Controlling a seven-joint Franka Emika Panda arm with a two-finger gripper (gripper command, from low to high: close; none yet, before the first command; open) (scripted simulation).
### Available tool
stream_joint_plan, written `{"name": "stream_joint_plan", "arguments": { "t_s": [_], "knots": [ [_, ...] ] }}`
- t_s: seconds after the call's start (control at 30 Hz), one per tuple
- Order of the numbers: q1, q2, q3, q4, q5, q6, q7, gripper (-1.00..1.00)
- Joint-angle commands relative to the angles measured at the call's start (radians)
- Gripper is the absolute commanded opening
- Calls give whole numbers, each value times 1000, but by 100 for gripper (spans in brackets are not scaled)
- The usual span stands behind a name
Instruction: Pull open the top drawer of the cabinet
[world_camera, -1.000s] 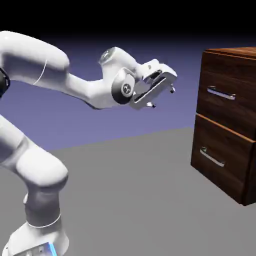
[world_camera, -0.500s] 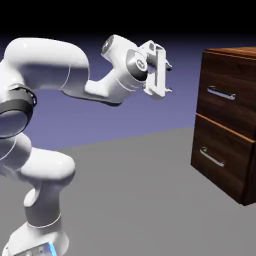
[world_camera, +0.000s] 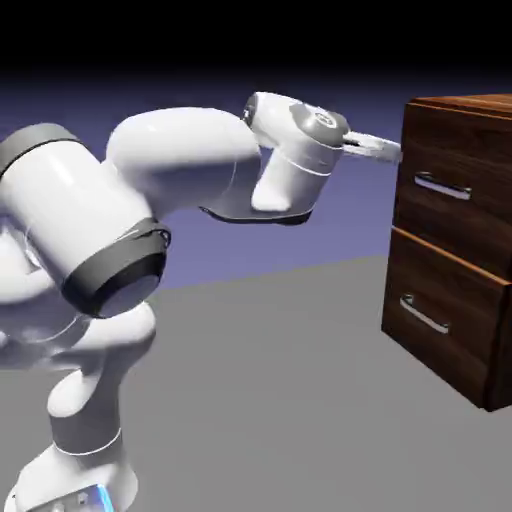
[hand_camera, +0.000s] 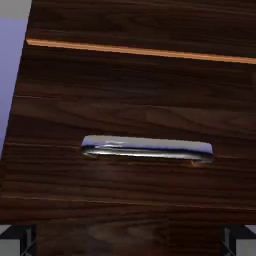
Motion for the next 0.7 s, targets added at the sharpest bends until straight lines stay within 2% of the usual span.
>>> {"name": "stream_joint_plan", "arguments": {
  "t_s": [0.0,0.57,0.67],
  "knots": [
    [31,-6,-24,14,-43,-10,-44,0],
    [551,-101,-434,249,-767,-174,-783,0],
    [588,-113,-457,289,-780,-166,-806,0]
  ]
}}
